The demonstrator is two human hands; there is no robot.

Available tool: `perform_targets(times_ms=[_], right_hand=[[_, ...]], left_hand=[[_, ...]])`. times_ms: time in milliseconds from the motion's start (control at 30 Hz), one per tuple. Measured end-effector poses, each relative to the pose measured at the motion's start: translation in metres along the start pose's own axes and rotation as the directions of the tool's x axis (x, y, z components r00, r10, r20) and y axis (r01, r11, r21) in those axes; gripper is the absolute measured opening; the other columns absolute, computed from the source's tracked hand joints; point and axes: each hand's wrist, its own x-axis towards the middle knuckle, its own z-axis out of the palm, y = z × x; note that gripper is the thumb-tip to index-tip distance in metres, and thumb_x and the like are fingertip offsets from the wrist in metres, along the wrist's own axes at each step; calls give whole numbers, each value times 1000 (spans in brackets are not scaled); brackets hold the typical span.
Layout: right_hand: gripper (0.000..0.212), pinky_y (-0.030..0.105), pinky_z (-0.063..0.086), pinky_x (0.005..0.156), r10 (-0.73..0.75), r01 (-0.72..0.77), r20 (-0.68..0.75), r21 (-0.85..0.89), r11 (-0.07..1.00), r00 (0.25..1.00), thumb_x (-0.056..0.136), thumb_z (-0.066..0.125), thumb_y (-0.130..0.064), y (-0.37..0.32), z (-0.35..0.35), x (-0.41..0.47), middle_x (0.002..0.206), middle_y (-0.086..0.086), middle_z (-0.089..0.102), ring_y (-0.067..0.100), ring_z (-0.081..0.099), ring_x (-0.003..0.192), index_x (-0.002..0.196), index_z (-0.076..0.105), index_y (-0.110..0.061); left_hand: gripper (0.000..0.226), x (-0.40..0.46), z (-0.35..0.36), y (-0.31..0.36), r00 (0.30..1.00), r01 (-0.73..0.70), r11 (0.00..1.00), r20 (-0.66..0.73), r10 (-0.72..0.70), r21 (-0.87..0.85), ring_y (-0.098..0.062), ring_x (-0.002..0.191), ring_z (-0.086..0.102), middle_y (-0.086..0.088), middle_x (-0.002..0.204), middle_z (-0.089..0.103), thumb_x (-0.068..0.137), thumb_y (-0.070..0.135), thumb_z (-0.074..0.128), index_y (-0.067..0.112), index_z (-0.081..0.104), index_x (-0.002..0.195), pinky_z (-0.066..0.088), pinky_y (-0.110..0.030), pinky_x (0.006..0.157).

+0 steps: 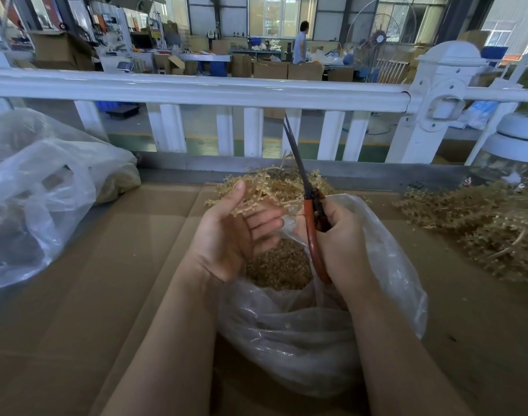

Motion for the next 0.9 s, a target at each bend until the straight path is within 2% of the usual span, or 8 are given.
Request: perform_targets(times_ms=[133,300,400,500,567,633,700,900], right_hand=[[20,17,51,61,-13,14,-37,26,1000,999,90,72,-12,1,-2,1,68,-15,65,0,63,65,82,66,-29],[22,22,54,62,-68,67,-33,-36,997,997,89,74,-15,2,1,0,74,-10,67,5,63,67,81,64,-33],[23,17,51,61,-88,87,-31,-49,995,996,88,76,-18,2,2,1,72,-15,66,2,62,67,79,63,-35],[22,12,48,60,-97,93,-39,-90,992,995,88,78,-21,3,3,2,74,-11,65,-1,60,65,79,63,-35],[17,8,46,62,-68,64,-21,-177,982,997,84,79,-42,2,1,1,79,-22,66,-5,62,73,83,63,-37],[39,8,44,63,-47,47,8,-330,943,999,72,69,-72,2,-1,-1,85,-27,67,-8,62,81,92,61,-40],[58,13,45,66,-66,79,46,-457,886,997,66,57,-85,3,-2,-3,86,-24,65,-7,61,82,96,58,-36],[64,18,46,64,-118,139,72,-560,817,990,67,52,-87,6,1,-4,91,-18,61,1,60,81,94,51,-30]], left_hand=[[63,-1,-4,2,995,34,999,100,-32,-17,-22,93,70,-9,103,72,70,61,66,9,69,106,57,-41,84],[12,4,5,-5,997,-14,986,-76,27,167,-12,75,73,-8,92,77,71,17,79,14,78,82,59,-32,76],[8,6,9,-7,986,-67,983,-142,92,169,-9,64,70,-7,82,76,66,14,77,15,78,74,58,-23,64],[6,9,10,-9,962,-186,962,-161,219,201,-6,56,59,-4,77,73,76,11,74,11,74,82,51,-18,55],[8,9,13,-8,931,-258,935,-195,308,244,-5,52,51,-2,75,71,85,6,69,13,72,81,45,-16,52],[19,9,14,-6,899,-324,914,-220,378,245,-6,50,44,-3,74,69,87,1,66,15,70,75,40,-16,51],[23,8,16,-4,872,-381,895,-232,432,232,-8,50,39,-6,75,66,88,-2,64,15,66,73,36,-17,49],[19,5,18,-4,820,-463,840,-225,527,282,-12,54,31,-8,70,54,89,-5,61,10,57,77,27,-23,52]])
